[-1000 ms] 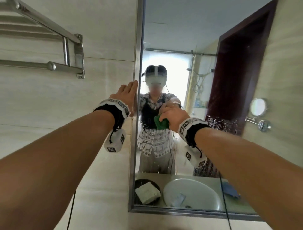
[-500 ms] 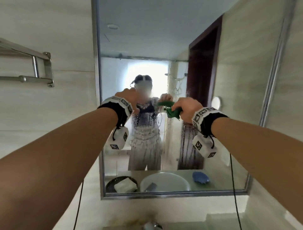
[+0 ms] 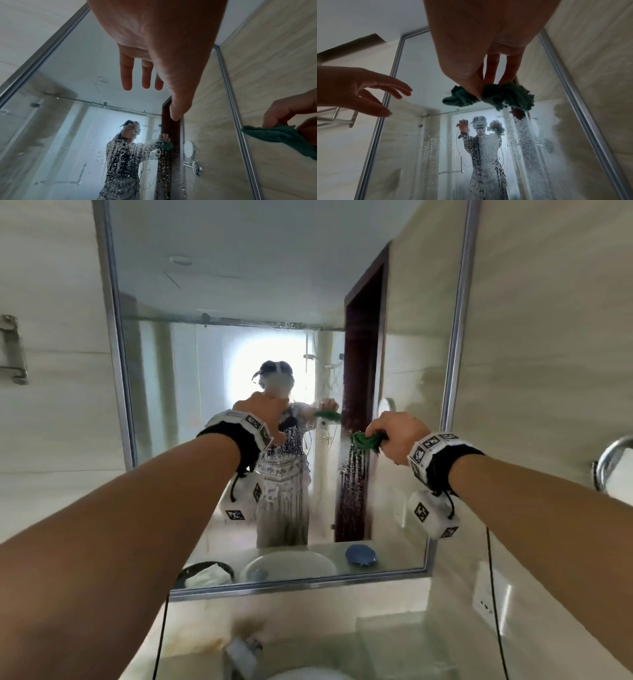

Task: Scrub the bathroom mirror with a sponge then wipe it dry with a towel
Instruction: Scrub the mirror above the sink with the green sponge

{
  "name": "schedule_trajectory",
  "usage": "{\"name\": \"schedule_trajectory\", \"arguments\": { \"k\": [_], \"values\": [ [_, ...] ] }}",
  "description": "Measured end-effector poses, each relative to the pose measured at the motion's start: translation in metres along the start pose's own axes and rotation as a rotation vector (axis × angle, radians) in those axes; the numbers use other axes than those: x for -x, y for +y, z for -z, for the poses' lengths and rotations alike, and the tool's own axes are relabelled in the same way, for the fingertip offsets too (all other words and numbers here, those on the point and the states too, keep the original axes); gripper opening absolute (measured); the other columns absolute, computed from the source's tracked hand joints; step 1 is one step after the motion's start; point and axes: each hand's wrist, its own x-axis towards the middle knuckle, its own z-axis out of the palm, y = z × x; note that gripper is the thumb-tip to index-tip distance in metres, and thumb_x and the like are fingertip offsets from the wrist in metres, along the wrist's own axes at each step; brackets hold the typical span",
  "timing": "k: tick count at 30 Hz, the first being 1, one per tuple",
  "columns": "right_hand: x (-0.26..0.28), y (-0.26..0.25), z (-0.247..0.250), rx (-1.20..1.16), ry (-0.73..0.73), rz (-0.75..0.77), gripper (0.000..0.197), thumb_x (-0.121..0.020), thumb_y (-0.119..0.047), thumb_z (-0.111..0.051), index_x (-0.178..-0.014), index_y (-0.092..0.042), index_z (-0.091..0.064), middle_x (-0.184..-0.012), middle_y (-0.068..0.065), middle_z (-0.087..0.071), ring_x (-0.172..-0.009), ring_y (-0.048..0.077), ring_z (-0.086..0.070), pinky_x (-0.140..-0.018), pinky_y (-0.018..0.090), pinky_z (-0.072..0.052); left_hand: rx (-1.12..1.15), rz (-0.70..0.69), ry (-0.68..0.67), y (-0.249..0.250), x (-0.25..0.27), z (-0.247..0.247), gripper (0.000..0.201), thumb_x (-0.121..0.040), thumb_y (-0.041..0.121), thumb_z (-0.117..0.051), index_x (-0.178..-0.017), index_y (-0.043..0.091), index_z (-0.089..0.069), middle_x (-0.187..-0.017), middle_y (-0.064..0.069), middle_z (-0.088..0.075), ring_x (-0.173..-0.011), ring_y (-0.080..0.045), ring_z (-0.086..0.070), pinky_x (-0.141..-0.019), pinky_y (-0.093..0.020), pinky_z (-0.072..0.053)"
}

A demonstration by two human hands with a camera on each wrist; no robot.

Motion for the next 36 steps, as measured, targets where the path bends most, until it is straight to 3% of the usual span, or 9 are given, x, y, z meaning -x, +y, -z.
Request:
{"name": "schedule_trajectory", "arguments": {
  "k": [4,7,9,11,17,23,26,31,36],
  "values": [
    [0.010,0.038,0.006,-0.030,0.054,-0.026,0.045,-0.083,-0.001,-0.054,-0.118,-0.027,-0.067,-0.117,0.000,-0.061,-0.104,0.023,-0.058,-0.089,0.031,-0.048,0.035,0.012,0.011,0.032,-0.019,0.000,0.074,-0.074,0.054,-0.077,-0.134,0.018,-0.051,-0.130,0.000,-0.060,-0.108,-0.022,-0.062,-0.066,-0.031,-0.044],
    [0.012,0.068,0.004,-0.028,0.061,-0.068,0.041,-0.084,-0.001,-0.053,-0.116,-0.021,-0.068,-0.111,0.003,-0.063,-0.102,0.026,-0.060,-0.082,0.028,-0.046,0.003,-0.044,0.041,0.065,-0.030,-0.002,0.063,-0.084,0.043,-0.073,-0.133,0.012,-0.049,-0.132,-0.005,-0.055,-0.120,-0.025,-0.053,-0.088,-0.038,-0.049],
    [0.011,0.089,-0.004,-0.013,0.074,-0.088,0.041,-0.083,-0.001,-0.053,-0.116,-0.021,-0.068,-0.111,0.004,-0.062,-0.102,0.026,-0.059,-0.083,0.028,-0.046,-0.015,-0.065,0.073,0.088,-0.038,-0.010,0.054,-0.086,0.040,-0.070,-0.126,0.009,-0.051,-0.126,-0.008,-0.056,-0.119,-0.028,-0.052,-0.094,-0.041,-0.047],
    [0.008,0.113,-0.015,0.001,0.085,-0.110,0.042,-0.083,-0.003,-0.053,-0.118,-0.022,-0.067,-0.114,0.004,-0.061,-0.105,0.026,-0.058,-0.085,0.028,-0.044,0.016,-0.100,0.095,0.109,-0.057,-0.026,0.056,-0.085,0.043,-0.070,-0.128,0.012,-0.050,-0.127,-0.008,-0.056,-0.119,-0.029,-0.053,-0.099,-0.045,-0.046],
    [-0.019,0.168,-0.048,0.033,0.077,-0.170,0.039,-0.085,-0.007,-0.055,-0.118,-0.024,-0.067,-0.112,0.003,-0.062,-0.099,0.025,-0.059,-0.087,0.034,-0.051,0.041,-0.151,0.120,0.143,-0.114,-0.077,0.083,-0.078,0.046,-0.075,-0.147,0.021,-0.035,-0.153,-0.007,-0.035,-0.142,-0.032,-0.030,-0.108,-0.054,-0.037],
    [-0.054,0.204,-0.088,0.001,0.124,-0.209,0.035,-0.088,-0.006,-0.056,-0.116,-0.022,-0.068,-0.113,0.003,-0.061,-0.100,0.024,-0.059,-0.087,0.032,-0.049,0.052,-0.122,0.178,0.153,-0.167,-0.134,0.082,-0.072,0.046,-0.077,-0.141,0.020,-0.040,-0.144,-0.006,-0.041,-0.133,-0.031,-0.036,-0.107,-0.055,-0.035],
    [-0.071,0.213,-0.102,-0.021,0.173,-0.212,0.031,-0.088,-0.006,-0.056,-0.112,-0.021,-0.068,-0.110,0.002,-0.060,-0.099,0.022,-0.057,-0.085,0.030,-0.047,-0.017,-0.122,0.221,0.157,-0.178,-0.155,0.096,-0.071,0.054,-0.075,-0.148,0.020,-0.029,-0.152,-0.005,-0.029,-0.141,-0.031,-0.024,-0.108,-0.062,-0.032],
    [-0.112,0.222,-0.101,-0.044,0.357,-0.215,0.027,-0.089,-0.003,-0.054,-0.106,-0.016,-0.070,-0.105,0.005,-0.062,-0.095,0.022,-0.058,-0.084,0.032,-0.047,-0.060,-0.055,0.373,0.151,-0.194,-0.167,0.123,-0.064,0.055,-0.082,-0.155,0.017,-0.008,-0.163,-0.013,0.005,-0.150,-0.038,-0.001,-0.112,-0.070,-0.019],
    [-0.149,0.239,-0.092,-0.086,0.531,-0.235,0.026,-0.089,-0.003,-0.055,-0.108,-0.013,-0.070,-0.109,0.012,-0.063,-0.099,0.030,-0.060,-0.086,0.037,-0.051,-0.085,0.017,0.344,0.142,-0.207,-0.186,0.143,-0.059,0.076,-0.073,-0.156,0.015,0.012,-0.161,-0.017,0.022,-0.149,-0.040,0.012,-0.108,-0.077,-0.011]
  ]
}}
